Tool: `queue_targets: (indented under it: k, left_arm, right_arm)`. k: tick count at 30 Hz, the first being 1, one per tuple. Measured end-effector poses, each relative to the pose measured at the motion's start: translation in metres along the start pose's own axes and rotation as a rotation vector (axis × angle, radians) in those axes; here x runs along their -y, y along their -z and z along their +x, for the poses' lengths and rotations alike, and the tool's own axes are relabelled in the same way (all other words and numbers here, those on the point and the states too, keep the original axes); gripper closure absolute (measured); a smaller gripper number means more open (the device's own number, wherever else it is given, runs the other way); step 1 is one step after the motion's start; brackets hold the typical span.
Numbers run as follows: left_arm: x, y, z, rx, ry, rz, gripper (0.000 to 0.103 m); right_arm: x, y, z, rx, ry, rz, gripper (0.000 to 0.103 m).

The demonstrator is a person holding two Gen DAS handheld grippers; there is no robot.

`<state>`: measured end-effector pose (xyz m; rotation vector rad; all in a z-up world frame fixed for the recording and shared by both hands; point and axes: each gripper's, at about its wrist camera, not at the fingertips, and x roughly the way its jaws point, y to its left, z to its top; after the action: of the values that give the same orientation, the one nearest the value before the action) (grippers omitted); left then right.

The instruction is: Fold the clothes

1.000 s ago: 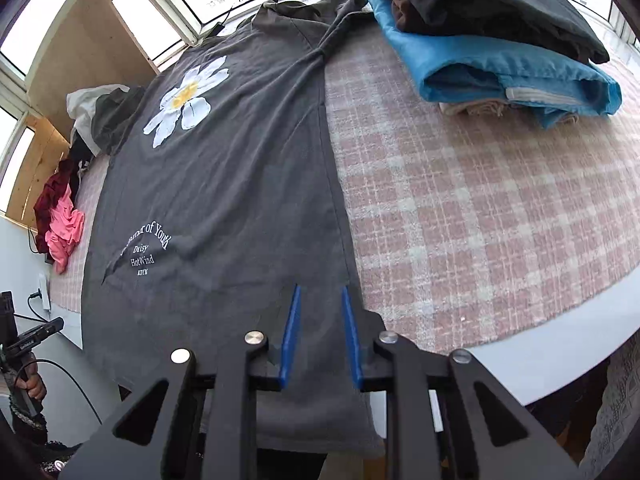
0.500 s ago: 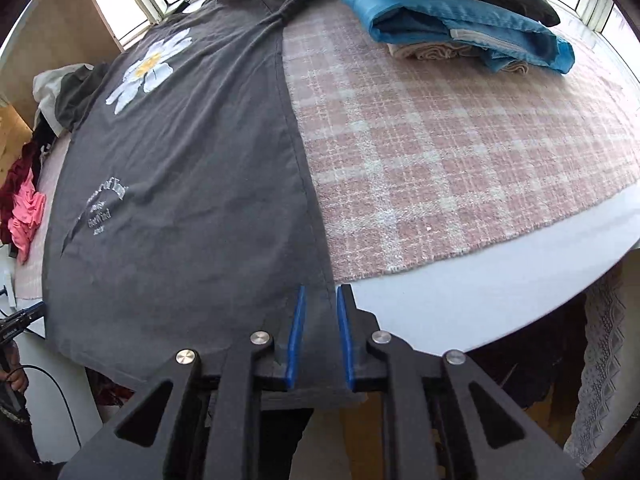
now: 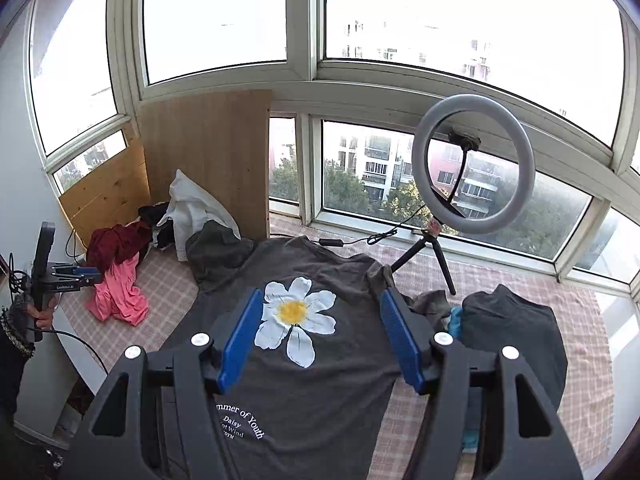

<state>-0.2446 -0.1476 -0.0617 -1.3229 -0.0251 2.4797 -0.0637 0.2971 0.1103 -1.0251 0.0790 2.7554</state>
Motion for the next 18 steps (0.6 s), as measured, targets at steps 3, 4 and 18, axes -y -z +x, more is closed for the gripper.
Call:
queue_targets:
  k: [3, 4, 18]
  left_arm:
    - [-0.011, -0.017, 0.025, -0.012, 0.006, -0.067, 0.070]
    - [-0.015, -0.020, 0.036, -0.023, 0.017, -0.087, 0.071]
    - [-0.055, -0.051, 0.218, -0.175, 0.131, -0.178, 0.071]
  right_arm:
    - [-0.021, -0.047, 0.051, -0.020, -0.092, -0.123, 0.037]
    - [-0.028, -0.057, 0.075, -0.047, -0.128, -0.148, 0.037]
    - [-0.119, -0.083, 0.388, -0.356, -0.323, -0.272, 0.037]
